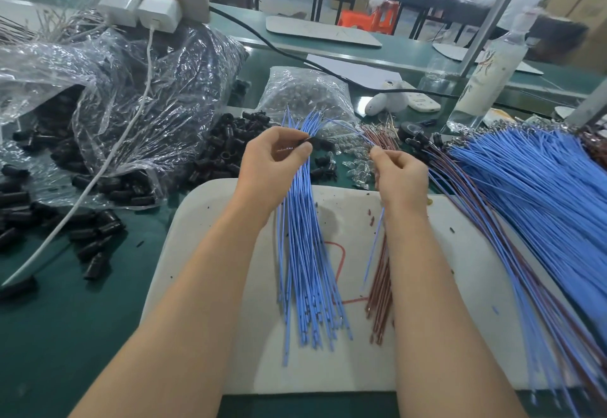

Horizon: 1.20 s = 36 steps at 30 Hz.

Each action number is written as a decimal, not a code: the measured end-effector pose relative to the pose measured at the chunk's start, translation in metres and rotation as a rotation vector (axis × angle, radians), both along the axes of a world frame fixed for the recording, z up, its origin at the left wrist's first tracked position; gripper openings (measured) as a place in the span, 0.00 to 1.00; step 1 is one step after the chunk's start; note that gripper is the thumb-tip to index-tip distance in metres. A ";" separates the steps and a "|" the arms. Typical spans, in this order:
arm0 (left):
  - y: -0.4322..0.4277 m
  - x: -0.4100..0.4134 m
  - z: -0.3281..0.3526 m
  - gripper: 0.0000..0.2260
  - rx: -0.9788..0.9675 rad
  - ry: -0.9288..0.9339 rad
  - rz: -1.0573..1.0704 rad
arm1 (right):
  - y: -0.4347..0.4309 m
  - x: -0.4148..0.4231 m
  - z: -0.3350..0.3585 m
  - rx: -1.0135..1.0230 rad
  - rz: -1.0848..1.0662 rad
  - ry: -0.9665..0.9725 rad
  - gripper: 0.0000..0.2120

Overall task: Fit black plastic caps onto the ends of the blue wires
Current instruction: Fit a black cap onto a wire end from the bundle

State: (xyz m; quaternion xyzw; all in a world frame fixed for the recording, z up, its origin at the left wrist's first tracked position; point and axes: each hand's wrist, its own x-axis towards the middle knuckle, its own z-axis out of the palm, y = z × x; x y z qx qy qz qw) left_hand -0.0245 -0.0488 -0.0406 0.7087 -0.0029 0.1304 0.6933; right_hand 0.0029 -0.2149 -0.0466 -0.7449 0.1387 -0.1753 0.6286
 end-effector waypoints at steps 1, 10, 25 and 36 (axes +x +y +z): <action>0.000 0.000 0.000 0.04 -0.074 0.035 -0.008 | 0.002 -0.001 -0.002 -0.095 -0.018 -0.016 0.10; 0.002 0.005 0.001 0.03 -0.757 0.326 -0.188 | 0.006 -0.003 0.000 -0.240 0.085 0.015 0.15; -0.002 0.004 0.001 0.02 -0.621 0.353 -0.345 | 0.008 -0.011 0.022 0.872 0.379 -0.150 0.10; -0.011 -0.008 -0.001 0.06 -0.327 0.340 -0.834 | 0.010 -0.011 0.021 0.695 0.217 -0.228 0.09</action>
